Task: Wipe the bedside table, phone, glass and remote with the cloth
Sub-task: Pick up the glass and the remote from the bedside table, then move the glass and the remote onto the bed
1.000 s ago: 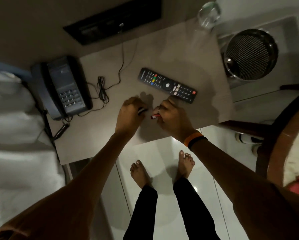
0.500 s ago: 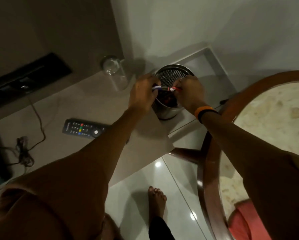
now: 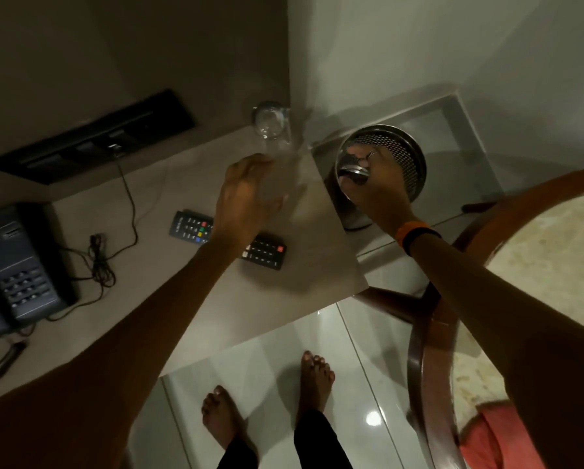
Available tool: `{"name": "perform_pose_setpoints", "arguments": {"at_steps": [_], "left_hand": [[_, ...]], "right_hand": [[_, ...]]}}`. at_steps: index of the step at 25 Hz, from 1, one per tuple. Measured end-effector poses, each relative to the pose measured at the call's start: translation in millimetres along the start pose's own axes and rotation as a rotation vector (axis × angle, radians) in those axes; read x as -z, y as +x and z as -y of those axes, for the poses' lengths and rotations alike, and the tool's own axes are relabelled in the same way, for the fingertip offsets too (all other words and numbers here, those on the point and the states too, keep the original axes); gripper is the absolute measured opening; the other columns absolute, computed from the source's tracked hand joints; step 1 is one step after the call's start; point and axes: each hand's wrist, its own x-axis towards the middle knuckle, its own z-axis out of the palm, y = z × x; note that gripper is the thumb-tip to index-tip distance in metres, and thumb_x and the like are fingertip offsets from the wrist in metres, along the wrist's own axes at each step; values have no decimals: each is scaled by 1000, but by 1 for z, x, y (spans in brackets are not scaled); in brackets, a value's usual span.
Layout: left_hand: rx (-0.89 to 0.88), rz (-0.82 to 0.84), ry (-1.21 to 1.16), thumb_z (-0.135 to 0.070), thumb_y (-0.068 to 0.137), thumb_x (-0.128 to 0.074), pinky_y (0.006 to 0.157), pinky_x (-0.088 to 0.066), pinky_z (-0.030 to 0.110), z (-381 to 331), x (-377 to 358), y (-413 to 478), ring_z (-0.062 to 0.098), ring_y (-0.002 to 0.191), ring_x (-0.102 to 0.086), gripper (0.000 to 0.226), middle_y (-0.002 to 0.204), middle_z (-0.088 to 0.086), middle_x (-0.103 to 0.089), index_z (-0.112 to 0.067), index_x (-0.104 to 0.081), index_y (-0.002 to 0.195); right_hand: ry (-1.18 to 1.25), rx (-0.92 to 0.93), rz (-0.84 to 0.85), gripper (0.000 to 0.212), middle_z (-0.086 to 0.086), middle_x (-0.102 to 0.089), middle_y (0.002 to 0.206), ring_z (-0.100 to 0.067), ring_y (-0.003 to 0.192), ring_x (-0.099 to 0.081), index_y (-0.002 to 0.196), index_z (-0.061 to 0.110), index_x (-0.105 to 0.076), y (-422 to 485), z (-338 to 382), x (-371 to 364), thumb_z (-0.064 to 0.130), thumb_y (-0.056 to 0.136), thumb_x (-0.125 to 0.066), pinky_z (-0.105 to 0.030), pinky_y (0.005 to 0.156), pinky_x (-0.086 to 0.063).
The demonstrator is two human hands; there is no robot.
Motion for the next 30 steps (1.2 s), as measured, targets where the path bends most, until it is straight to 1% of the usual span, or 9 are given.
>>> {"name": "perform_pose_setpoints", "arguments": {"at_steps": [4, 6, 8, 11, 16, 19, 23, 26, 30], "left_hand": [[102, 298, 126, -30, 80, -83, 120, -28, 51, 59, 60, -37, 29, 152, -21, 86, 161, 7, -34, -19, -38, 153], [1, 490, 207, -32, 78, -84, 120, -25, 53, 78, 67, -51, 28, 154, -13, 94, 165, 2, -25, -24, -31, 156], [-96, 547, 301, -27, 83, -80, 119, -28, 49, 89, 60, -61, 26, 152, -17, 91, 166, 0, -24, -28, -28, 158], [-180, 376, 441, -23, 92, -70, 111, -42, 46, 87, 43, -63, 29, 144, -38, 71, 158, 3, -39, -27, -37, 155], [-67, 306, 628, -38, 91, -68, 82, -54, 38, 79, 44, -72, 25, 116, -58, 52, 135, 1, -55, -29, -51, 139], [125, 183, 424, -47, 86, -73, 72, -51, 32, 92, 71, -114, 22, 98, -65, 49, 121, 0, -64, -27, -61, 129], [540, -44, 108, -46, 78, -81, 73, -57, 34, 106, 141, -200, 18, 87, -66, 49, 108, -4, -66, -22, -65, 118], [790, -338, -52, -48, 81, -79, 75, -54, 31, 111, 194, -274, 15, 90, -66, 46, 109, -4, -70, -18, -68, 114], [1098, -772, -228, -46, 84, -77, 65, -42, 7, 121, 272, -383, 9, 82, -64, 43, 102, 0, -75, -11, -72, 108]], "right_hand": [[214, -11, 126, 75, -8, -57, 134, -14, 119, -53, 142, 14, -48, 7, 50, -42, 23, 76, -84, -29, 99, -51], [300, -79, 155, 89, 1, -54, 138, -9, 126, -50, 147, 22, -38, 21, 66, -63, 27, 72, -87, -19, 101, -46], [352, -111, 106, 94, 3, -55, 138, -11, 125, -55, 145, 29, -36, 36, 71, -82, 34, 66, -88, -24, 102, -51], [371, -122, 24, 82, 3, -67, 127, -15, 113, -67, 134, 29, -43, 51, 71, -97, 45, 64, -83, -41, 94, -59], [269, -80, -20, 71, 7, -71, 108, -8, 94, -69, 125, 16, -50, 30, 92, -85, 41, 67, -83, -28, 84, -59], [220, -58, 34, 59, 7, -69, 93, -3, 80, -65, 119, 20, -54, -11, 118, -79, 39, 71, -82, -18, 72, -56], [150, 50, 204, 46, -4, -67, 84, -20, 76, -65, 97, 16, -55, -77, 195, -89, 42, 66, -77, -40, 72, -57], [83, 194, 404, 46, -5, -65, 86, -24, 78, -61, 96, 18, -50, -124, 280, -107, 40, 68, -79, -33, 70, -48], [69, 490, 650, 47, 0, -60, 93, -18, 81, -55, 101, 23, -49, -206, 407, -147, 46, 69, -73, -29, 71, -44]]}}
